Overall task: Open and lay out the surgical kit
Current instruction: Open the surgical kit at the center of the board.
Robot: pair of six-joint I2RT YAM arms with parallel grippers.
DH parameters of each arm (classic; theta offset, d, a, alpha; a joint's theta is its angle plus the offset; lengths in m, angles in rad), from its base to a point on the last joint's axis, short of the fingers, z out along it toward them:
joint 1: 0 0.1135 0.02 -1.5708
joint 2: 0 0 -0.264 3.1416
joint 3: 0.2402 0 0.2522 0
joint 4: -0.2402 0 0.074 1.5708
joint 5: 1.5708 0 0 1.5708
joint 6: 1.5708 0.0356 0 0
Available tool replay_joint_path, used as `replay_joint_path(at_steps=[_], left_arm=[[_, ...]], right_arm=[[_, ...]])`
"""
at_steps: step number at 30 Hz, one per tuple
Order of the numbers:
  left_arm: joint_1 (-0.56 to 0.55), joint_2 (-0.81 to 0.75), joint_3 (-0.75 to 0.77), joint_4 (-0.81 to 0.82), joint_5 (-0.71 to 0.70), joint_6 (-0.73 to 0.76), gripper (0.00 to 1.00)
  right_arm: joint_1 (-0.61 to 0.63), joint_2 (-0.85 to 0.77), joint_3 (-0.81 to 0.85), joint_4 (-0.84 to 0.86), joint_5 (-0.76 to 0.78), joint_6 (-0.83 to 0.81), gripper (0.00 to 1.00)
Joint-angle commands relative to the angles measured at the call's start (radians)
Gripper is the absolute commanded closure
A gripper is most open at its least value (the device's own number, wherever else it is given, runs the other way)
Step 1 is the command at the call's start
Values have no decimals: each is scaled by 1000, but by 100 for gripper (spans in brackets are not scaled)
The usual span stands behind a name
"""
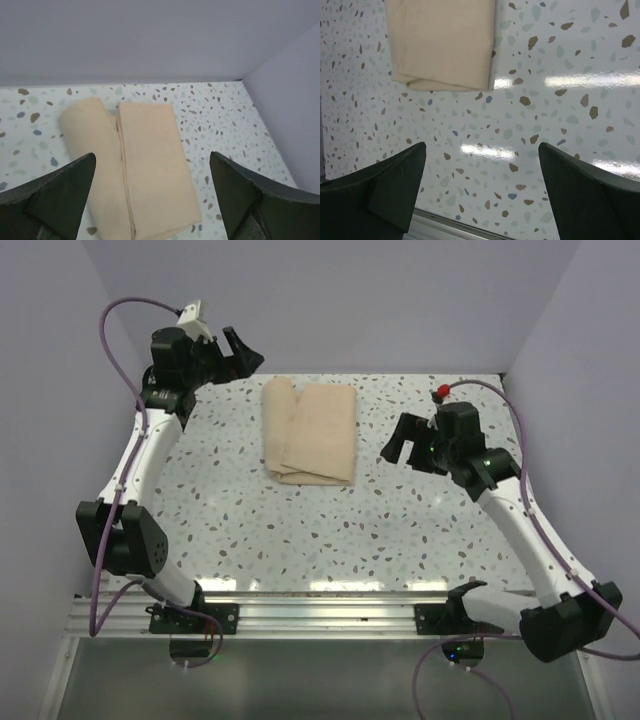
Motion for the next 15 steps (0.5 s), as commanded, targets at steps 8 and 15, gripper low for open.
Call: replay_joint_path(at_steps=[8,15], left_arm=[[-23,-231,-625,247,79,-350,0],[-20,-247,-513,-186,-130,-148,5]], right_arm=[[302,591,713,-114,172,-110,2],[399,1110,1306,-407,249,-122,2]])
